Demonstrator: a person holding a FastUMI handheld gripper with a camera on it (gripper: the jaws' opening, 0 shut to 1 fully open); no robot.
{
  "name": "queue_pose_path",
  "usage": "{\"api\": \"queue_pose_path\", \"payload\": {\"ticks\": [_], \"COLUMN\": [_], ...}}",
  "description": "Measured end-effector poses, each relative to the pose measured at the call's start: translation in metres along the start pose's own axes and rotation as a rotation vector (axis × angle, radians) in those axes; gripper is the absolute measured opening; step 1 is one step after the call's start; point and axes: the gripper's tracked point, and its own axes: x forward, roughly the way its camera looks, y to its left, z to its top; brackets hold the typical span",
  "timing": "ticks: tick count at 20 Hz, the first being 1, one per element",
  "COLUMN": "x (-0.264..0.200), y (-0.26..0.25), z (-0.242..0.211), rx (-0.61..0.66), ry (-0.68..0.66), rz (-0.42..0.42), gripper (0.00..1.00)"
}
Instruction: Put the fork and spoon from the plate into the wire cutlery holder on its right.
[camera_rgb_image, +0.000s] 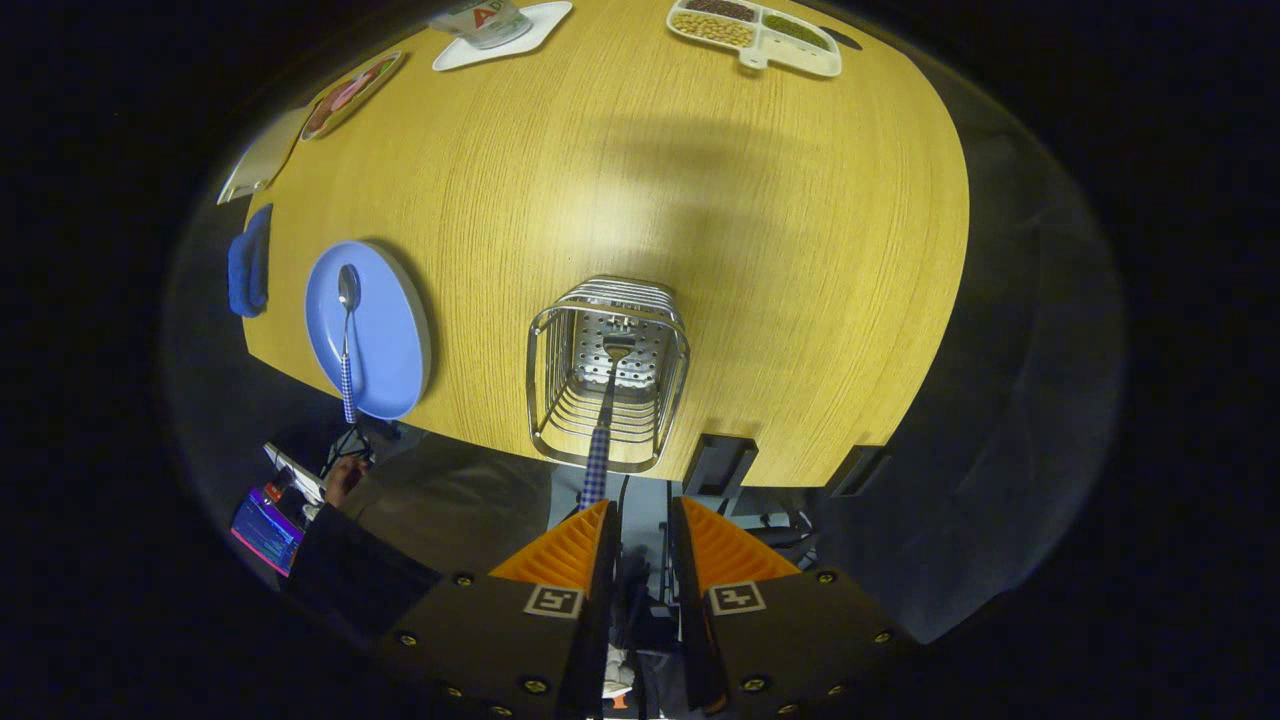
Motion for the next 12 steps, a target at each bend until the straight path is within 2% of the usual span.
{"api": "queue_pose_path", "payload": {"ticks": [5, 12], "x": [-0.018, -0.039], "y": [0.013, 0.072], "z": [-0.013, -0.039], "rx": [0.027, 0.06], "ry": [-0.155, -0.362], "rz": [-0.019, -0.026], "gripper": [0.31, 0.31]}}
